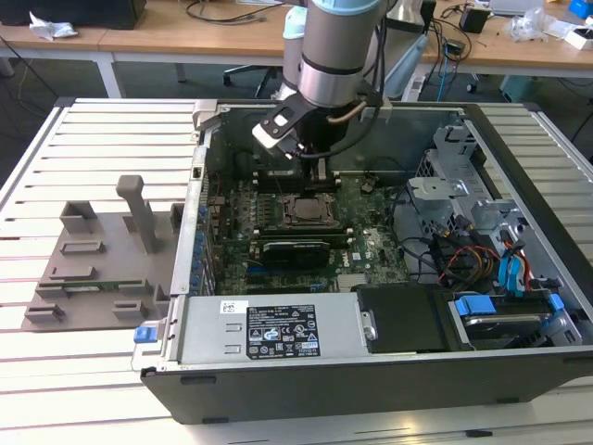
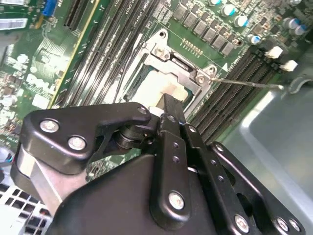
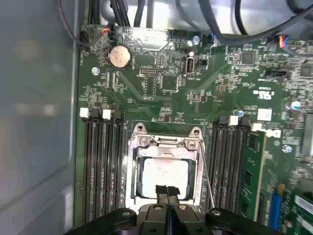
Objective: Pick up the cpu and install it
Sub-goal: 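Close the cpu cover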
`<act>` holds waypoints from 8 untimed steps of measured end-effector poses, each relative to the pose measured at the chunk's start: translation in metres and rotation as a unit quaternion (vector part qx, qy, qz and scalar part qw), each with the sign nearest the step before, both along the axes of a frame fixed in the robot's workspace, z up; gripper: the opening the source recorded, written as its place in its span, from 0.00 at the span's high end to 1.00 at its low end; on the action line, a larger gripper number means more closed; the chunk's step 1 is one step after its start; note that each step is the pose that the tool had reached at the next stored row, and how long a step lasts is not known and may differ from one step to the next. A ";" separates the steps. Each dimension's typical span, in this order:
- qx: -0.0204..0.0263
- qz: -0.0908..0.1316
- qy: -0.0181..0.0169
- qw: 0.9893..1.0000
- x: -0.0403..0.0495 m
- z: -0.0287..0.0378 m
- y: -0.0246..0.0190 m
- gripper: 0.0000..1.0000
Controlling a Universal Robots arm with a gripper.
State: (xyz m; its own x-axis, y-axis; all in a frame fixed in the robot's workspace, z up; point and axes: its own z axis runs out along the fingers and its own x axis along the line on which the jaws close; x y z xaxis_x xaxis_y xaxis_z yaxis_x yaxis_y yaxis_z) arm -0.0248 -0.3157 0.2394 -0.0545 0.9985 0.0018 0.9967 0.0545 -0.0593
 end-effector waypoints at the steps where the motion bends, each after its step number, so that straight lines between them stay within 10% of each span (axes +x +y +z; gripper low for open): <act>1: 0.000 0.000 0.000 1.000 0.0000 0.0048 0.0000 0.89; 8: 0.000 0.000 0.000 1.000 0.0000 0.0306 0.0000 0.89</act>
